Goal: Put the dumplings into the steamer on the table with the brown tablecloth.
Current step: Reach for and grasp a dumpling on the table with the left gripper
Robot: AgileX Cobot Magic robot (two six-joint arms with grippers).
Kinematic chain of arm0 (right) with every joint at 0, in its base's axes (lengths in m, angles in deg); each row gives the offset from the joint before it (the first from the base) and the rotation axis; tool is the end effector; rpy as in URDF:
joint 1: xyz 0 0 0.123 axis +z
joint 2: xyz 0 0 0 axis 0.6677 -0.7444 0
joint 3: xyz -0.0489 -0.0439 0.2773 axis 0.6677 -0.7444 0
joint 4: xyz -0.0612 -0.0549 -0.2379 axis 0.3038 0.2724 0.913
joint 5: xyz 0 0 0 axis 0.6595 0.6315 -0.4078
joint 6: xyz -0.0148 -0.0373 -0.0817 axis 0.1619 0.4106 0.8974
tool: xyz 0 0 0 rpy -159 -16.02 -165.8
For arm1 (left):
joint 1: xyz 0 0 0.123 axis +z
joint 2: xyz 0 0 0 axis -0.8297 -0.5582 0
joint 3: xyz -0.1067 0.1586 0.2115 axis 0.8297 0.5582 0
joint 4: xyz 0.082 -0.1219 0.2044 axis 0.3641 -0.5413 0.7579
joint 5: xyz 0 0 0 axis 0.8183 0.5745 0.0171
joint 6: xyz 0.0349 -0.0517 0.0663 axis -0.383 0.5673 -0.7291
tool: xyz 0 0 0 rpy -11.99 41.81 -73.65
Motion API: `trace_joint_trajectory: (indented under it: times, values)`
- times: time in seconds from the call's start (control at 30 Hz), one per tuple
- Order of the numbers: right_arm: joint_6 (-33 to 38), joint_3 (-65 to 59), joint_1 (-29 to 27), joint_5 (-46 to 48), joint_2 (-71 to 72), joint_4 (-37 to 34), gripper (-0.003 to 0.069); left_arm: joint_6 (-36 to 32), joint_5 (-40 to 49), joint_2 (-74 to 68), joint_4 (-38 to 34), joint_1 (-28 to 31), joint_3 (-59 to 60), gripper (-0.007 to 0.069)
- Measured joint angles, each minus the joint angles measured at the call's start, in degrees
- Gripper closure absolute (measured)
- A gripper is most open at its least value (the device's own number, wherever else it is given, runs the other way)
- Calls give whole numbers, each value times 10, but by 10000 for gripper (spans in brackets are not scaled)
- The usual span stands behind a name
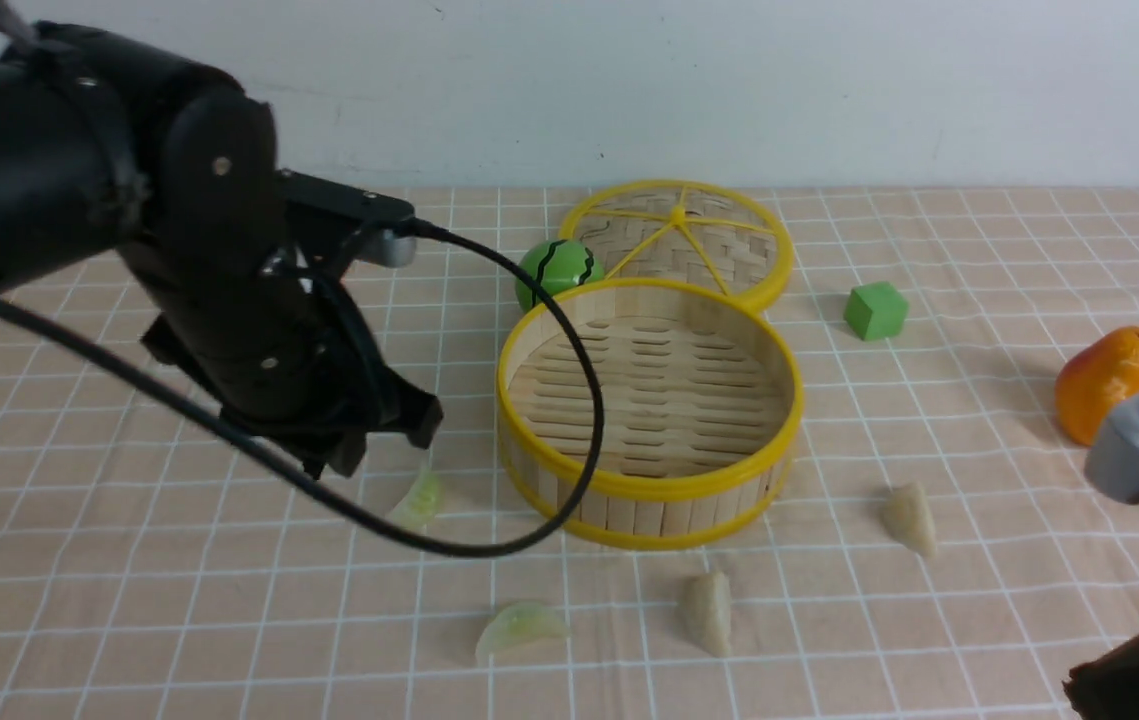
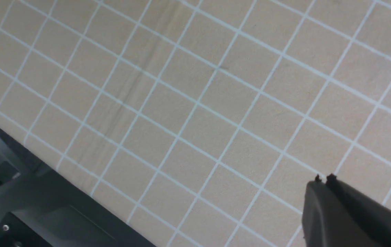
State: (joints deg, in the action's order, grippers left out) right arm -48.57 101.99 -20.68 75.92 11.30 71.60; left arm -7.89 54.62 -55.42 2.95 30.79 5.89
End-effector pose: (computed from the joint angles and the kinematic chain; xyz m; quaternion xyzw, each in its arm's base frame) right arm 0.1502 0.0836 0.3213 -0.2494 0.9344 0.1568 0.2003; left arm 0.3171 -0.1432 0.2848 0.1739 0.9673 -0.0153 0.1840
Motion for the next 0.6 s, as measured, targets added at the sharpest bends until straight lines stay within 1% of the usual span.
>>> trace_joint_trajectory:
  times: [0.07,0.1,0.13,0.27,0.3,0.37,0.43,0.5,0.6]
  values:
    - [-22,12,24,-7,-9,28,664,1,-13,-44,1,0,-20,295]
    - [-28,14,29,-9,-10,35,664,1,-15,-52,1,0,-23,260]
    - [-39,17,35,-14,-13,49,662,1,-23,-85,3,0,-35,183]
    - [-54,18,36,-19,-14,73,661,4,-44,-159,9,0,-58,39]
    - [-56,18,36,-19,-14,78,662,6,-47,-173,10,0,-63,29]
    - [-59,18,36,-19,-14,83,662,6,-57,-196,10,0,-70,25]
    - [-61,18,36,-20,-14,84,662,13,-76,-231,12,0,-83,55]
    - [-61,18,36,-20,-14,84,660,24,-85,-244,14,0,-96,109]
    - [-61,18,36,-20,-14,85,659,42,-92,-252,18,0,-108,240]
